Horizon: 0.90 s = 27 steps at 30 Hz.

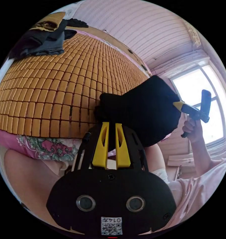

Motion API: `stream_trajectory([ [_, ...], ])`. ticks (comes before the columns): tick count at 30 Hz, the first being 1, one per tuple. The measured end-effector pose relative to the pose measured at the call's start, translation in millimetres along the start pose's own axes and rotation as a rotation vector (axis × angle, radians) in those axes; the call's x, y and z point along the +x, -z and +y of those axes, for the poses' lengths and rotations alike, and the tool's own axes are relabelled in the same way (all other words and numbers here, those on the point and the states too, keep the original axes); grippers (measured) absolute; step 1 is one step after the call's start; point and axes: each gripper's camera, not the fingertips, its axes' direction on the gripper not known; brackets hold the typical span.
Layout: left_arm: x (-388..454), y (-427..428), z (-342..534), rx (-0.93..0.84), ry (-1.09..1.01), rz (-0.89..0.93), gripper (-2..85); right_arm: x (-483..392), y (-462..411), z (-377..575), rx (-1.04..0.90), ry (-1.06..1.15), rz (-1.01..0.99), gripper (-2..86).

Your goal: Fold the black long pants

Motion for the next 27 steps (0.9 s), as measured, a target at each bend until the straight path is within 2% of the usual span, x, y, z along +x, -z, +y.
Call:
stream_trajectory([
  [2, -19, 44, 14, 0.157, 0.067, 0.046, 4.2, -64, 4, -66, -0.041, 0.32, 0.04, 4.1],
  [3, -23, 58, 17, 0.207, 0.08, 0.053, 4.2, -80, 5, -80, -0.045, 0.403, 0.055, 4.1],
  [5, -36, 116, 37, 0.437, 0.111, 0.048, 4.2, -141, 11, -129, -0.048, 0.71, 0.131, 4.1],
  [6, -37, 130, 43, 0.502, 0.115, 0.036, 4.3, -154, 14, -140, -0.05, 0.777, 0.151, 4.1],
  [8, -43, 179, 63, 0.745, 0.147, 0.022, 4.4, -194, 26, -186, -0.046, 0.981, 0.222, 4.4],
  [12, -38, 233, 64, 1.081, 0.169, 0.01, 5.1, -220, 35, -281, -0.005, 1.12, 0.456, 5.3],
  [14, -30, 259, 31, 1.198, 0.135, -0.059, 8.1, -220, 24, -372, 0.009, 0.991, 0.565, 6.0],
  [15, -30, 262, 20, 1.191, 0.135, -0.082, 8.6, -217, 19, -395, -0.005, 0.923, 0.588, 6.1],
  [17, -48, 256, -16, 1.099, 0.195, -0.123, 10.0, -197, -7, -456, -0.061, 0.639, 0.608, 5.8],
  [19, -66, 244, -25, 0.989, 0.217, -0.098, 10.4, -187, -30, -462, -0.105, 0.564, 0.555, 6.9],
  [24, -65, 200, 21, 0.841, 0.149, -0.088, 8.3, -153, -87, -374, -0.186, 0.563, 0.477, 8.2],
  [27, -57, 166, 50, 0.743, 0.144, -0.001, 7.3, -103, -107, -263, -0.273, 0.375, 0.254, 7.8],
])
